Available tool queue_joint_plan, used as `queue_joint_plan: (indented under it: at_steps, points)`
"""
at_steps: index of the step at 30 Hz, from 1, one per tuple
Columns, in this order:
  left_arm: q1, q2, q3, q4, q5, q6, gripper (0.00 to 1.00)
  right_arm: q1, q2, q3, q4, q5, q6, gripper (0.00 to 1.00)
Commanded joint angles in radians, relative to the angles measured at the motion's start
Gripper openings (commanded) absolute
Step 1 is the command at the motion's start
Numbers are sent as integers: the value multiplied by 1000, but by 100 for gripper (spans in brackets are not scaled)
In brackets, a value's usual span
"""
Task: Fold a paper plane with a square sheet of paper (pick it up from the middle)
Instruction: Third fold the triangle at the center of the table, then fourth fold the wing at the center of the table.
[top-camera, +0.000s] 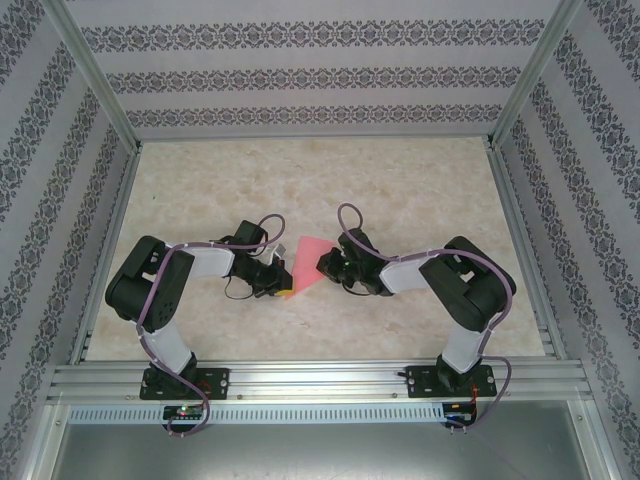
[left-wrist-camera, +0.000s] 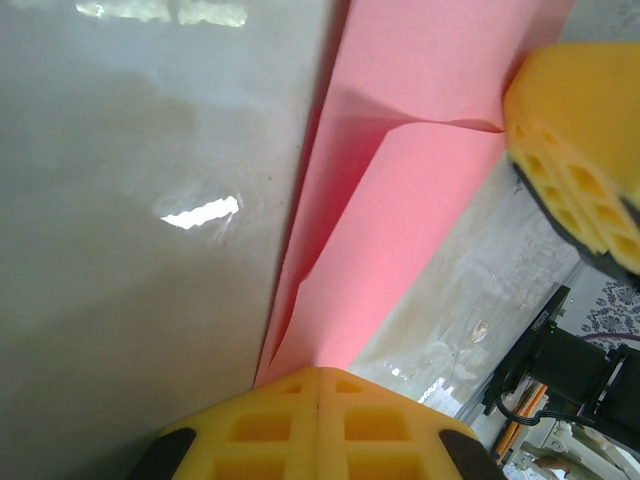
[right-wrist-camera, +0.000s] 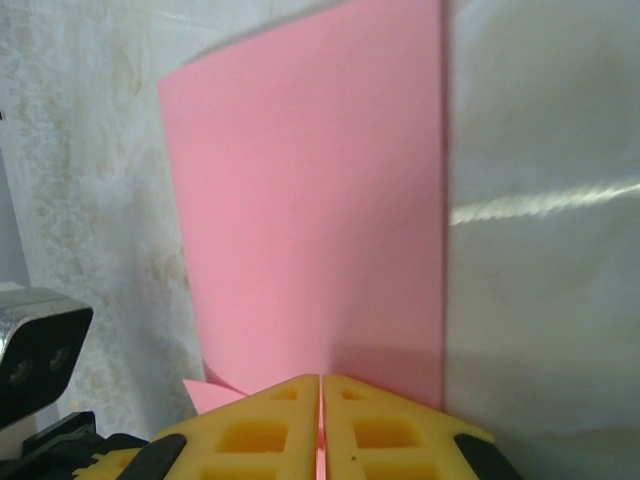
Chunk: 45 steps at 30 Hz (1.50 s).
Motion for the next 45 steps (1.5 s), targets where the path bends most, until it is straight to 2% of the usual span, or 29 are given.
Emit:
queue_joint_plan:
  at_steps: [1, 7, 15, 17, 21, 23, 26, 30, 32, 38, 42, 45]
  points:
    - [3, 70, -38, -79, -214, 28, 4, -35, -11, -25, -18, 57, -72, 11]
    - [2, 62, -38, -79, -204, 28, 4, -58, -36, -32, 20, 49, -134, 13]
    - [3, 39, -32, -80, -183, 20, 5, -44, -167, -14, -12, 30, -170, 19]
    - [3, 27, -32, -76, -159, 7, 6, -35, -187, -16, -34, 29, -165, 23]
    - [-8, -44, -51, 5, -45, -64, 11, -23, -253, -35, -108, 73, -162, 31]
    - [-19, -107, -61, 41, -18, -120, 17, -16, -295, -50, -141, 101, -164, 35]
    - [-30, -209, -35, -19, -65, -118, 24, -5, -359, -68, -207, 147, -168, 43]
    - [-28, -288, 70, -249, -311, -7, 34, 14, -426, -115, -243, 197, -141, 53]
    - [-29, -265, 107, -274, -362, 26, 34, 23, -439, -133, -237, 197, -120, 53]
    - [-29, -99, 220, -288, -336, 92, 39, 60, -428, -143, -226, 205, -69, 55]
    - [-39, -46, 252, -275, -307, 117, 43, 77, -390, -145, -198, 211, -41, 55]
    - [-40, -35, 268, -294, -326, 147, 47, 92, -355, -130, -180, 208, -31, 55]
